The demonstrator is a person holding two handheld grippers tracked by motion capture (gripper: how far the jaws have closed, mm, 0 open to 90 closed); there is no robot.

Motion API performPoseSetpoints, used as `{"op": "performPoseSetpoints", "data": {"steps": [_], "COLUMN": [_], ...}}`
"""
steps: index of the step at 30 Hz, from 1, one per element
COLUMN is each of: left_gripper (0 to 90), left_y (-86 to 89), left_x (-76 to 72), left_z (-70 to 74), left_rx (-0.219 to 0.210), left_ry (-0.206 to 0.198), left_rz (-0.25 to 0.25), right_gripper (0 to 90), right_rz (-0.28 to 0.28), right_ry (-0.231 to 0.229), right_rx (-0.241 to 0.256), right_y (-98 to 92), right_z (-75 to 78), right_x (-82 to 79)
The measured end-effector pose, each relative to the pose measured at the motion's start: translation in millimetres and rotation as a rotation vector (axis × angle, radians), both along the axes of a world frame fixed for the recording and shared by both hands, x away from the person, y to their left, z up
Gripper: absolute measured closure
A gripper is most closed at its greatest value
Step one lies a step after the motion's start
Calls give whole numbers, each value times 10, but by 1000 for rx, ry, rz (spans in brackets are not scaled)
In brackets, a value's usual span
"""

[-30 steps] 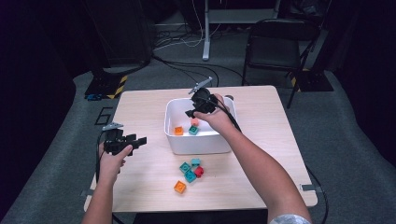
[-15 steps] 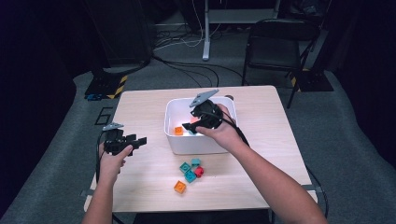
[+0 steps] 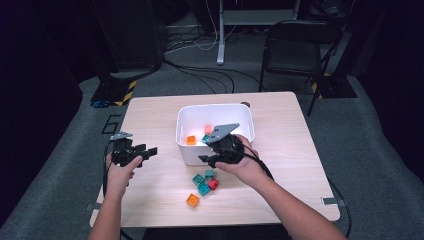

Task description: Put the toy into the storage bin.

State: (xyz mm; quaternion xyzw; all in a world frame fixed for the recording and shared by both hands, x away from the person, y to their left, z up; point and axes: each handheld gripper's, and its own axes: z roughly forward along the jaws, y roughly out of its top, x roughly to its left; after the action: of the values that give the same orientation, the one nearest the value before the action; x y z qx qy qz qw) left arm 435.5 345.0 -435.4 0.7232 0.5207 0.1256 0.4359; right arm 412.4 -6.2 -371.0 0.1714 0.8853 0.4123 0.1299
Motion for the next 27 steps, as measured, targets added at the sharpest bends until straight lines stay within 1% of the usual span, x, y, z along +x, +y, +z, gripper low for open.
{"op": "performPoseSetpoints", "data": {"steps": [1,2,4,6,7,14,18,20,21,23,24,27], "left_gripper": [366,366,366,366,366,366,366,366,366,366,366,366], "left_y": [-1,-6,-4,-5,-6,-6,-11,-14,-22,-14,-13,-11], "left_x": [-1,-3,1,2,1,2,5,5,2,5,6,6], "left_z": [0,-1,-4,-6,-7,-13,-20,-22,-23,-24,-25,-28], "left_rx": [0,-6,-3,-2,-3,1,4,5,-3,6,6,5], "left_ry": [0,3,1,0,3,5,7,9,13,8,8,9], "left_rz": [1,5,1,1,0,0,-1,-1,6,-1,0,0], "right_gripper": [496,504,511,512,511,516,518,519,519,521,521,521], "right_rz": [4,6,1,0,-3,-22,-40,-45,-43,-45,-53,-56], "right_ry": [3,5,18,10,14,21,59,69,69,63,73,82], "right_rx": [-4,-8,-23,-42,-55,-78,-72,-75,-79,-88,-88,-87], "right_y": [-7,-15,-23,-27,-31,-56,-76,-85,-89,-90,-91,-95], "right_z": [-35,-84,-187,-286,-330,-637,-812,-882,-912,-963,-985,-1044], "right_x": [-14,-31,-67,-94,-110,-168,-188,-190,-190,-194,-202,-205]}}
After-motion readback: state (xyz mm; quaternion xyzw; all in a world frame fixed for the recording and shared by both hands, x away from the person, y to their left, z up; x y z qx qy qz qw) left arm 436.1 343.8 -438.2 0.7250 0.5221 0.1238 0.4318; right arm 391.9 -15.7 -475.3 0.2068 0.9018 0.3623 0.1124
